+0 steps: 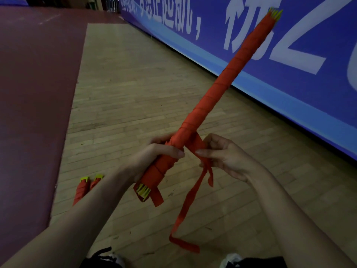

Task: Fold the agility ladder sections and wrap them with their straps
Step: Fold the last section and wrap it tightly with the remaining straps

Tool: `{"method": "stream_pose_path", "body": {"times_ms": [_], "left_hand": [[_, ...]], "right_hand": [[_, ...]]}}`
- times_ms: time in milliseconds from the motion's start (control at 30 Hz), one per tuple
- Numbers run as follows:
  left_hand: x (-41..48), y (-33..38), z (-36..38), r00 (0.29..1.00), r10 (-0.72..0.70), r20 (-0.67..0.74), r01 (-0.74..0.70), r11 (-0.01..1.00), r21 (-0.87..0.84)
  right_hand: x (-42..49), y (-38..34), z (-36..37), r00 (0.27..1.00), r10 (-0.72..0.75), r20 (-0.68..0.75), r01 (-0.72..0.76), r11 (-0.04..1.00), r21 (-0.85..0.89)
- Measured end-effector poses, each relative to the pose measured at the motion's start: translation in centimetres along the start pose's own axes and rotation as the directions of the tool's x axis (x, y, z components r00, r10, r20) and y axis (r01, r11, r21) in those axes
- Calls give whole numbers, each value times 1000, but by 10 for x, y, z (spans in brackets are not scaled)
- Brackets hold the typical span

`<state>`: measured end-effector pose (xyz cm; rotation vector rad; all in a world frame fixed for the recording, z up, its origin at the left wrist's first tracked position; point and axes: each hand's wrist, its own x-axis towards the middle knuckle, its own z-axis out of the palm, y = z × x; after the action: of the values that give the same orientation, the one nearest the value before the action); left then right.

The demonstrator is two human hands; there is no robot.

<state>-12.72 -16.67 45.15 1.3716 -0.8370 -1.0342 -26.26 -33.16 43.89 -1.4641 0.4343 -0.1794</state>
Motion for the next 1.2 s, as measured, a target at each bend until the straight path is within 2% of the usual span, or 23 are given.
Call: {"method": "stream_pose_path", "body": {"times_ms": [133,233,333,500,700,833,933,1033,1100,1200], "left_hand": [[1,-3,-2,1000,-14,-17,14,1000,-2],[4,-4,-3,996,23,-85,-15,996,91],[8,-6,-1,978,61,-197,-27,985,172],[19,-21,8,935,108,-339,-12,962,273],[23,-31,23,866,269,-421,-23,863,504],[22,-38,35,833,373,-409,-45,782,622],[18,-30,33,887,297,-354,-33,805,592],[15,-22,27,935,205,-291,-64,902,428],[15,-21,26,927,201,-317,-68,920,386],[15,-22,31,878,269,-395,-87,903,421]], "right_hand": [[0,-2,0,993,115,35,-110,986,-125],[-1,-3,1,990,139,34,-133,982,-136],[-3,-7,7,999,43,-15,-45,987,-151],[-6,-11,17,973,-201,-116,127,879,-459],[-1,-3,27,926,-278,-256,106,841,-531],[5,2,27,904,-297,-308,52,791,-610],[6,3,21,901,-308,-304,46,768,-639],[4,3,13,911,-279,-303,37,789,-614],[2,3,13,921,-241,-307,19,813,-583],[1,0,18,929,-140,-341,-66,847,-527]]}}
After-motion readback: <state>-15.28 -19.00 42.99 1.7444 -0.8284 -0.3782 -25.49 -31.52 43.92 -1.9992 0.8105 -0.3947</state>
